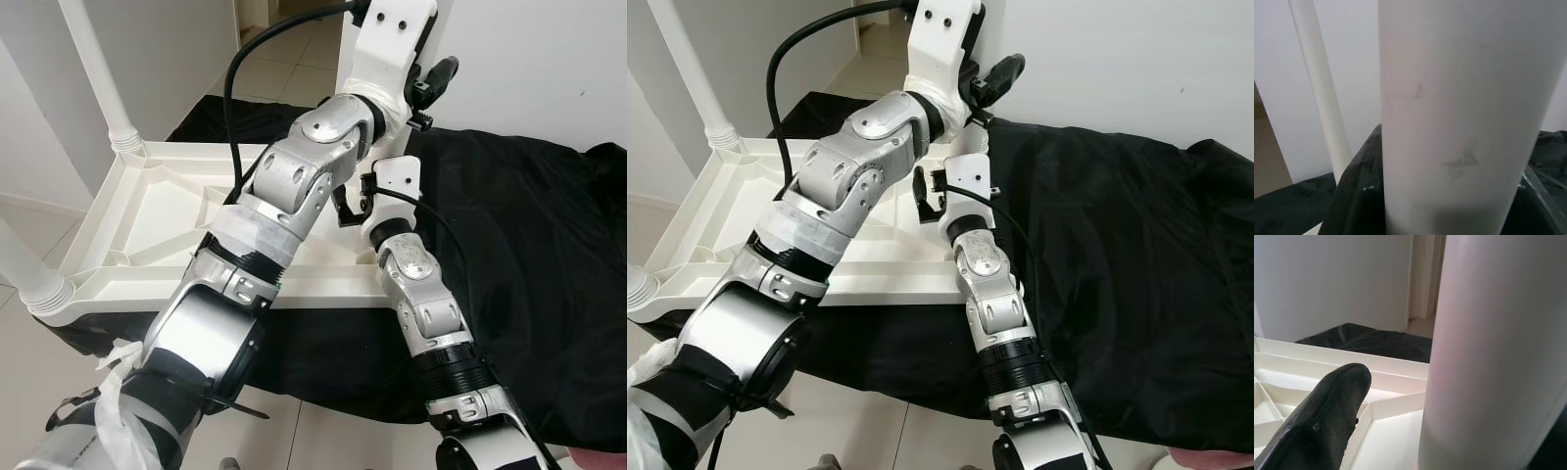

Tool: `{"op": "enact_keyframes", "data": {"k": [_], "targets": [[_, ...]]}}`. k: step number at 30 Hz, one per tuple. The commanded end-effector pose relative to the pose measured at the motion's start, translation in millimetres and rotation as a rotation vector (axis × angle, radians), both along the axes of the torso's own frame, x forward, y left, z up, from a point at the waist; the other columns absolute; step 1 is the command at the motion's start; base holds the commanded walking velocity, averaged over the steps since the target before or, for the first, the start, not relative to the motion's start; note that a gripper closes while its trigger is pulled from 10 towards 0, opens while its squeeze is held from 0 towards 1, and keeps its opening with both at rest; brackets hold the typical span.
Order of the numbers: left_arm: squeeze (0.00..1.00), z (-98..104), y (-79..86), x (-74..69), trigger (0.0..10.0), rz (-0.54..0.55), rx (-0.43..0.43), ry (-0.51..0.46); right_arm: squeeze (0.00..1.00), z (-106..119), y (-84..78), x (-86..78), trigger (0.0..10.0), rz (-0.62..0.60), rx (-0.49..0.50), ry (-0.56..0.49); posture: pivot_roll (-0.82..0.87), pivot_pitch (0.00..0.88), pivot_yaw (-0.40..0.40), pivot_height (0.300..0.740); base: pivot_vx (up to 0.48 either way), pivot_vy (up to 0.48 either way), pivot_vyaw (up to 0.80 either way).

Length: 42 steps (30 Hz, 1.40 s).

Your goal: Building children table

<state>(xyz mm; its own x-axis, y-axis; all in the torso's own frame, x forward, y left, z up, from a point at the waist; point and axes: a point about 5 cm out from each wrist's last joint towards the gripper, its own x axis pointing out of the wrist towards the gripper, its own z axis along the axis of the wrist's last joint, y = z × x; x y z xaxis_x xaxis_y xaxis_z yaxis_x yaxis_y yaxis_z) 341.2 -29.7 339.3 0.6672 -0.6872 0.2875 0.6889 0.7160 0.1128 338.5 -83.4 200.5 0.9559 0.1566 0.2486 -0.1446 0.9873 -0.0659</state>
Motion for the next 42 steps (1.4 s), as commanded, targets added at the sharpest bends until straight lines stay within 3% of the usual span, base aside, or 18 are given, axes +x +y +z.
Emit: {"op": "enact_keyframes", "data": {"k": [1, 11, 12, 13, 14, 18, 19, 20, 21, 30, 31, 32, 35, 36, 42], "targets": [[0.0, 8.1, 1.3, 1.5, 10.0, 0.082, -0.041, -0.024, 0.0, 2.6, 1.5, 2.3, 10.0, -0.011, 0.0, -0.014, -0.07, 0.0, 0.007, 0.74, 0.0, 0.0, 0.0], [0.0, 9.6, -0.5, 0.6, 10.0, 0.081, -0.039, -0.037, 0.0, -1.0, 0.2, 4.3, 10.0, -0.032, -0.002, -0.012, -0.06, 0.0, 0.0, 0.74, 0.0, 0.0, 0.0], [0.0, 10.0, -0.8, 0.4, 10.0, 0.081, -0.037, -0.04, 0.0, -1.4, -0.8, 4.7, 7.9, -0.043, -0.003, -0.013, -0.06, 0.0, 0.0, 0.74, 0.0, 0.0, 0.0], [0.0, 10.3, -0.9, 0.3, 10.0, 0.082, -0.036, -0.041, 0.0, -1.7, -1.6, 5.2, 6.7, -0.05, -0.003, -0.014, -0.06, 0.0, 0.0, 0.74, 0.0, 0.0, 0.0], [0.0, 10.6, -0.9, 0.4, 10.0, 0.082, -0.036, -0.042, 0.0, -1.9, -2.0, 5.5, 4.6, -0.052, -0.003, -0.014, -0.06, 0.0, 0.001, 0.74, 0.0, 0.0, 0.0], [0.0, 11.4, -1.2, 0.3, 10.0, 0.082, -0.037, -0.046, 0.0, -1.5, -2.6, 5.7, 4.2, -0.057, -0.002, -0.023, -0.06, 0.0, -0.001, 0.74, 0.0, 0.0, 0.0], [0.0, 11.6, -1.3, 0.2, 10.0, 0.082, -0.037, -0.047, 0.0, -1.3, -3.1, 5.8, 2.8, -0.061, -0.001, -0.024, -0.06, 0.0, 0.0, 0.74, 0.0, 0.0, 0.0], [0.0, 11.7, -1.4, 0.2, 10.0, 0.082, -0.038, -0.047, 0.0, -1.2, -3.4, 5.9, 2.8, -0.064, 0.0, -0.025, -0.06, 0.0, 0.0, 0.74, 0.0, 0.0, 0.0], [0.0, 11.8, -1.6, 0.2, 10.0, 0.081, -0.038, -0.048, 0.0, -0.8, -4.2, 6.2, 0.0, -0.07, 0.001, -0.027, -0.06, 0.0, 0.0, 0.74, 0.0, 0.0, 0.0], [0.0, 12.4, -1.8, 0.3, 10.0, 0.08, -0.04, -0.049, 0.0, 2.0, -10.6, 7.9, 0.0, -0.112, 0.019, -0.04, -0.07, 0.0, -0.003, 0.74, 0.0, 0.0, 0.0], [0.0, 12.2, -1.6, 0.4, 10.0, 0.075, -0.047, -0.044, 0.0, 2.0, -11.0, 7.9, 3.4, -0.116, 0.021, -0.039, -0.07, 0.0, -0.003, 0.74, 0.0, 0.0, 0.0], [0.17, 11.8, -1.2, 0.5, 10.0, 0.066, -0.064, -0.032, 0.0, 2.2, -11.5, 8.0, 10.0, -0.118, 0.026, -0.036, -0.07, 0.0, -0.003, 0.74, 0.0, 0.0, 0.0], [0.17, 11.5, -1.0, 0.5, 10.0, 0.06, -0.076, -0.025, 0.0, 2.3, -11.7, 8.1, 10.0, -0.119, 0.029, -0.034, -0.07, 0.0, -0.003, 0.74, 0.0, 0.0, 0.0], [1.0, 10.9, -0.8, 0.5, 10.0, 0.052, -0.094, -0.013, 0.0, 2.7, -12.0, 8.2, 10.0, -0.119, 0.036, -0.034, -0.07, 0.0, -0.002, 0.74, 0.0, 0.0, 0.0], [1.0, 12.0, -0.4, -4.7, 10.0, -0.022, -0.106, -0.023, 0.0, 8.4, -17.2, 10.5, 10.0, -0.127, 0.084, -0.027, -0.07, 0.0, -0.002, 0.74, 0.0, 0.0, 0.0]]}}
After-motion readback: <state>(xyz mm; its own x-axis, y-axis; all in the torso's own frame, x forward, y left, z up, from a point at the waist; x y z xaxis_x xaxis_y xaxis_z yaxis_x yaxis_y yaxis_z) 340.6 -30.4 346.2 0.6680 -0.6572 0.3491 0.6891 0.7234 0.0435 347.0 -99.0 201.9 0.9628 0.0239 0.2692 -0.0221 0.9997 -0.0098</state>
